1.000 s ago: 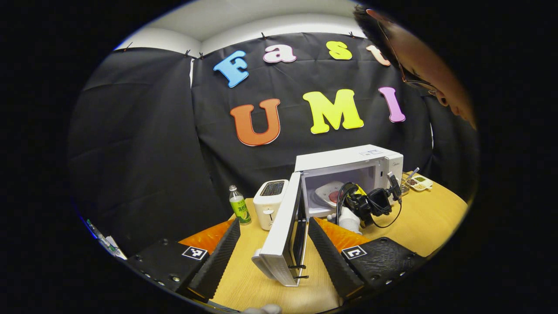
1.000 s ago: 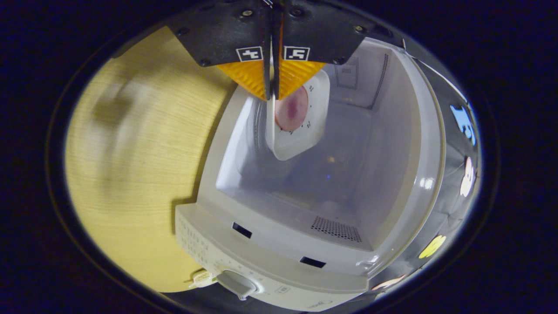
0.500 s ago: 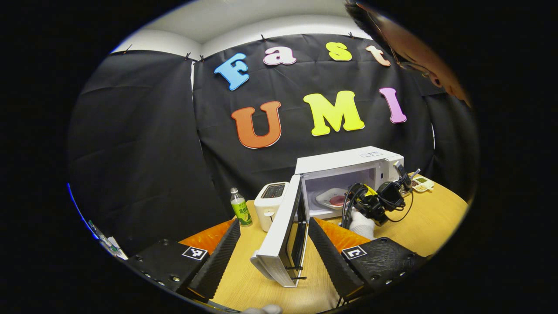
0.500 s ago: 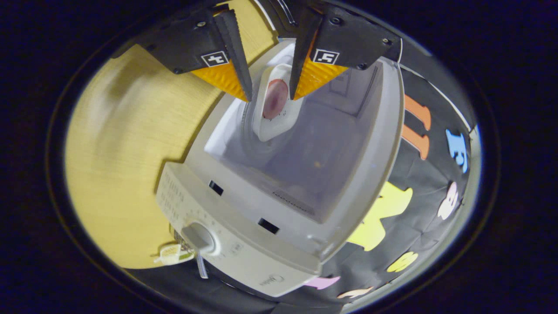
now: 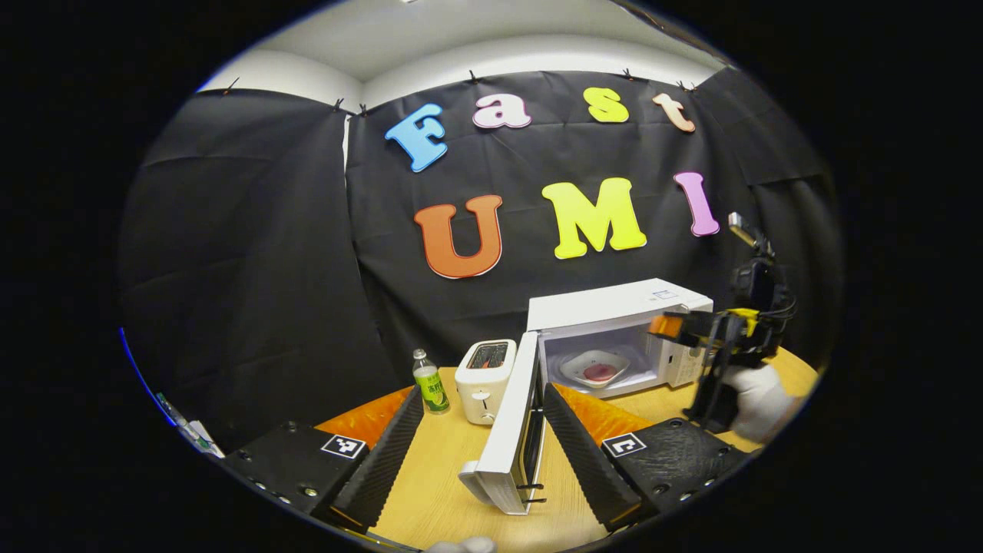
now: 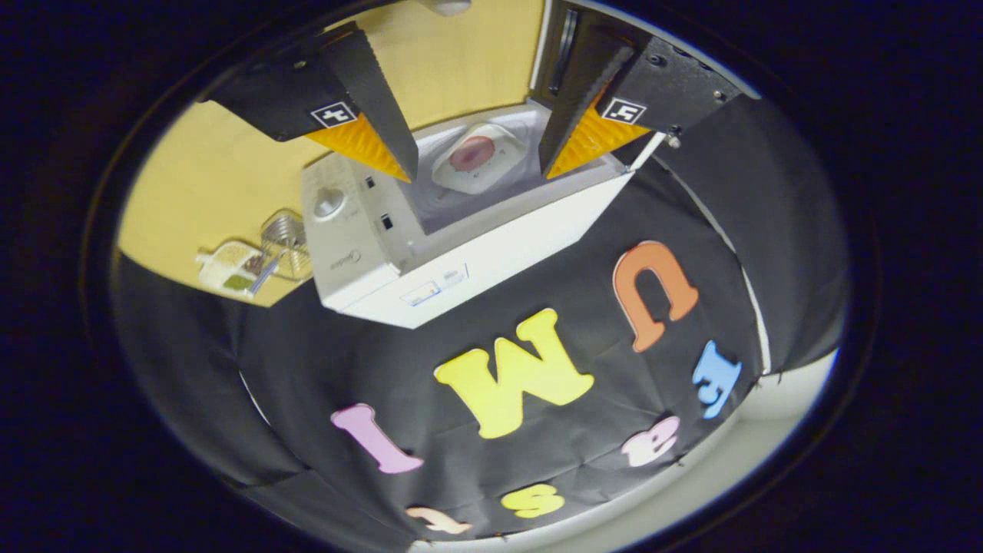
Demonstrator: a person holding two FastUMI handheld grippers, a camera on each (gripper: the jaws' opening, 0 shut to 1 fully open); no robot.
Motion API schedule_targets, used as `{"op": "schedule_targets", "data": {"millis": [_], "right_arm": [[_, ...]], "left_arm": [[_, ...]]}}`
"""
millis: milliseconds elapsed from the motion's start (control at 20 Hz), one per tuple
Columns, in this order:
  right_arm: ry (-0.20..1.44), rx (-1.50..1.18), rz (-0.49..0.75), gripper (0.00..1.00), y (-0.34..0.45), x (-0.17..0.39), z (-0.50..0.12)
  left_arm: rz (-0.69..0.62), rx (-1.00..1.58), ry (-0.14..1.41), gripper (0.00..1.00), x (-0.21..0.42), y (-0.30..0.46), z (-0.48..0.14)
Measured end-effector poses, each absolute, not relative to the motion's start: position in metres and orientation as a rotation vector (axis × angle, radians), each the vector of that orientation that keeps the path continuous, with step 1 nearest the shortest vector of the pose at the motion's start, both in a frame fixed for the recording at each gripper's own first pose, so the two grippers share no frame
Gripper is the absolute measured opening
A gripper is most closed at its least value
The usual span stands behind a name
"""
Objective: Open the microwave oven with the left hand, put the food in, and close the microwave oven.
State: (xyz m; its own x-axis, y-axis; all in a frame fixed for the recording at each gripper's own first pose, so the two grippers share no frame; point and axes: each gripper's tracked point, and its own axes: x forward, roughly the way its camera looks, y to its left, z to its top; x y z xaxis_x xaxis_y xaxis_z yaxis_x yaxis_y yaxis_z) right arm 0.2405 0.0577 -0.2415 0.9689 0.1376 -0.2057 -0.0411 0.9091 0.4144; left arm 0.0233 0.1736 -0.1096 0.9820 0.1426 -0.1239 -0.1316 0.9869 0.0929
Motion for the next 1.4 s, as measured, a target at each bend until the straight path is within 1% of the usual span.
{"op": "schedule_targets", "data": {"millis": [100, 200, 250, 300, 500, 550, 600, 650, 700, 750, 800, 850, 900, 950, 1000, 1050, 1100, 1250, 1400], "right_arm": [[0.191, 0.241, 0.099, 1.0, 0.022, 0.219, -0.215], [0.143, 0.127, 0.108, 1.0, -0.003, 0.198, -0.181], [0.136, 0.104, 0.114, 0.9, -0.012, 0.188, -0.17], [0.135, 0.084, 0.124, 1.0, -0.019, 0.179, -0.161], [0.134, 0.031, 0.108, 1.0, -0.051, 0.131, -0.133], [0.143, 0.023, 0.113, 0.92, -0.054, 0.12, -0.131], [0.147, -0.001, 0.108, 0.92, -0.059, 0.11, -0.128], [0.141, -0.023, 0.098, 1.0, -0.065, 0.102, -0.123], [0.139, -0.032, 0.081, 1.0, -0.072, 0.096, -0.121], [0.144, -0.026, 0.076, 0.92, -0.073, 0.09, -0.122], [0.157, -0.012, 0.07, 1.0, -0.075, 0.086, -0.125], [0.168, 0.002, 0.06, 1.0, -0.078, 0.081, -0.129], [0.169, 0.014, 0.049, 1.0, -0.082, 0.077, -0.13], [0.181, 0.017, 0.042, 1.0, -0.083, 0.076, -0.132], [0.193, 0.02, 0.041, 0.92, -0.084, 0.074, -0.136], [0.199, 0.019, 0.042, 1.0, -0.084, 0.073, -0.137], [0.201, 0.014, 0.04, 1.0, -0.086, 0.072, -0.136], [0.216, 0.008, 0.032, 1.0, -0.09, 0.069, -0.137], [0.231, 0.002, 0.03, 1.0, -0.094, 0.066, -0.134]], "left_arm": [[0.15, 0.074, 0.135, 0.96, 0.02, 0.183, -0.111], [0.174, 0.073, 0.15, 0.96, 0.02, 0.194, -0.118], [0.182, 0.068, 0.148, 0.96, 0.019, 0.2, -0.119], [0.187, 0.059, 0.146, 0.96, 0.021, 0.207, -0.121], [0.218, 0.043, 0.146, 0.96, 0.025, 0.23, -0.136], [0.224, 0.037, 0.143, 0.96, 0.026, 0.237, -0.139], [0.233, 0.037, 0.14, 0.96, 0.026, 0.242, -0.142], [0.248, 0.043, 0.14, 0.96, 0.027, 0.25, -0.146], [0.254, 0.04, 0.144, 0.96, 0.027, 0.255, -0.151], [0.262, 0.032, 0.147, 0.96, 0.026, 0.26, -0.155], [0.264, 0.02, 0.15, 0.96, 0.027, 0.262, -0.16], [0.267, 0.01, 0.159, 0.96, 0.025, 0.265, -0.167], [0.259, 0.004, 0.169, 0.94, 0.025, 0.266, -0.172], [0.262, 0.008, 0.171, 0.87, 0.025, 0.268, -0.177], [0.28, 0.021, 0.159, 0.58, 0.025, 0.273, -0.179], [0.282, 0.026, 0.161, 0.29, 0.026, 0.278, -0.185], [0.271, 0.022, 0.176, 0.0, 0.031, 0.279, -0.196], [0.228, 0.037, 0.244, 0.0, 0.042, 0.275, -0.236], [0.198, 0.037, 0.276, 0.0, 0.047, 0.265, -0.259]]}}
